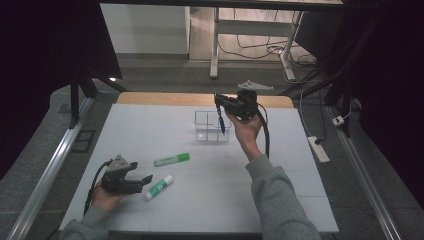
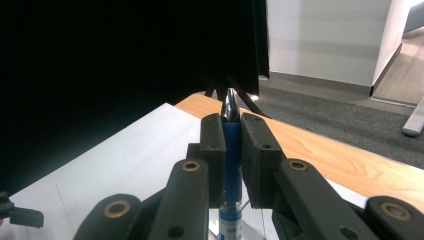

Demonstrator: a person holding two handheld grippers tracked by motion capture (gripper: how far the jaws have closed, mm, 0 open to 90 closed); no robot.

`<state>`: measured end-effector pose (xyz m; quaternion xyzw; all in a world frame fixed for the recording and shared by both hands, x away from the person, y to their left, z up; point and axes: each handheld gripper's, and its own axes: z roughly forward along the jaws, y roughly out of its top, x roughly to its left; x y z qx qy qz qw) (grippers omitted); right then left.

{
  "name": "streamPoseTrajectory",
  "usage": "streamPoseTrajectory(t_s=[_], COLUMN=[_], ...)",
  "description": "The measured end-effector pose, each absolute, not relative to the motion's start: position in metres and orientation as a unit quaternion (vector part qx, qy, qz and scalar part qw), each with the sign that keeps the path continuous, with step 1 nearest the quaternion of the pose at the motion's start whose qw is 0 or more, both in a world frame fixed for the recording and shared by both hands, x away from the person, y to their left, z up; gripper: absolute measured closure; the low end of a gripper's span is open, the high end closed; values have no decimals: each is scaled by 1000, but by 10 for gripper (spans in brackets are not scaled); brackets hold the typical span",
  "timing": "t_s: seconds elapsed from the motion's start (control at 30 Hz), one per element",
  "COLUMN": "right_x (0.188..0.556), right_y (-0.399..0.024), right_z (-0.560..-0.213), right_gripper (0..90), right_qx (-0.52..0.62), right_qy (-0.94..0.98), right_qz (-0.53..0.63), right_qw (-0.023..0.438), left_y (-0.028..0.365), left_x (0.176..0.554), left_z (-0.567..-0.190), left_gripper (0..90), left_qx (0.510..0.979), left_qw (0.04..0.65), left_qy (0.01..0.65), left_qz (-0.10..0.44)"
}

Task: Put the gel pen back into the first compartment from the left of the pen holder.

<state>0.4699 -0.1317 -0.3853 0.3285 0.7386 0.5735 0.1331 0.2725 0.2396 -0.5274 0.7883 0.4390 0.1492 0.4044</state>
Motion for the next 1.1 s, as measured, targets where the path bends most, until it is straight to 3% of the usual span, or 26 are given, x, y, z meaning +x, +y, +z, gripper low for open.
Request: streamPoseTrajectory(t_s=[1.1], right_x=[491], right_y=[-86], right_z=[-383], right_gripper=[799], right_qx=[310], right_qy=[738], right_qz=[584], right_qw=[134], left_y=[240], left_x=[272], left_z=[-527], left_gripper=[197], left_qx=[787], left_qw=[409], left_qy=[438], left_qz=[148])
